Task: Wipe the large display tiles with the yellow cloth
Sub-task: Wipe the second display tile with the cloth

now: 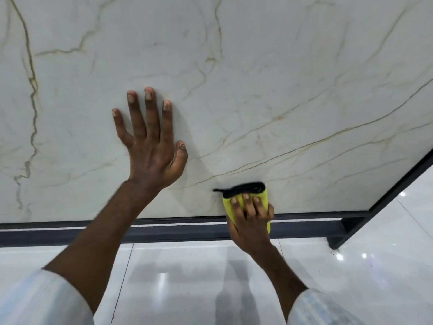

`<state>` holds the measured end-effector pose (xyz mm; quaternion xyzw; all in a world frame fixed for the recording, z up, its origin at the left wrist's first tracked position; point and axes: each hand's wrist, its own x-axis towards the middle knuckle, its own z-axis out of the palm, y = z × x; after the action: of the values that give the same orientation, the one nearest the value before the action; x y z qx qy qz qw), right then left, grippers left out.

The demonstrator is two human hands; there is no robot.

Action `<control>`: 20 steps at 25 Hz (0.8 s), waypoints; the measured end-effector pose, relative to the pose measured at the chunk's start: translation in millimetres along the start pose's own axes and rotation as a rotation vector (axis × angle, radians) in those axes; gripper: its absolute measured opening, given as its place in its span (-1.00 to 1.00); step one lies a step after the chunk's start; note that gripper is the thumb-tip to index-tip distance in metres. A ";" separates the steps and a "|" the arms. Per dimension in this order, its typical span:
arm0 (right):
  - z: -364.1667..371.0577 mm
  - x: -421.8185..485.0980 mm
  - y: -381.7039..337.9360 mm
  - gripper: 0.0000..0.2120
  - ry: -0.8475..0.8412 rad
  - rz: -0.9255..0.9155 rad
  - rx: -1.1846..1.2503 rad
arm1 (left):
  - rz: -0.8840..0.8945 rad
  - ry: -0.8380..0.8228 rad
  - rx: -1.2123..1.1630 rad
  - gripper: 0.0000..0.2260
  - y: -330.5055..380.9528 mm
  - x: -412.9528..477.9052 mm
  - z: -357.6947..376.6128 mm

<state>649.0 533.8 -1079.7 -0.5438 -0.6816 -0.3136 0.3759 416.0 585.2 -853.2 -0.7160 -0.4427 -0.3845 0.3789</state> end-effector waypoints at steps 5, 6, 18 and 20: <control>-22.1 26.1 -10.8 -0.12 -0.034 -0.050 0.069 | -0.057 0.058 -0.021 -0.39 8.7 -0.2 9.8; -34.6 56.7 -10.4 -0.17 0.017 -0.080 0.105 | -0.073 0.065 -0.022 -0.39 9.0 -1.0 9.9; -17.8 26.6 14.8 -0.04 0.047 0.044 0.013 | -0.083 0.119 0.016 -0.32 11.1 -4.2 14.8; -49.2 102.8 4.9 -0.12 0.131 0.016 0.085 | -0.071 0.082 0.019 -0.30 10.7 -2.8 10.1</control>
<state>649.2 545.7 -966.2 -0.5110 -0.6640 -0.3163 0.4448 427.1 589.7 -862.0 -0.6798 -0.4553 -0.4226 0.3898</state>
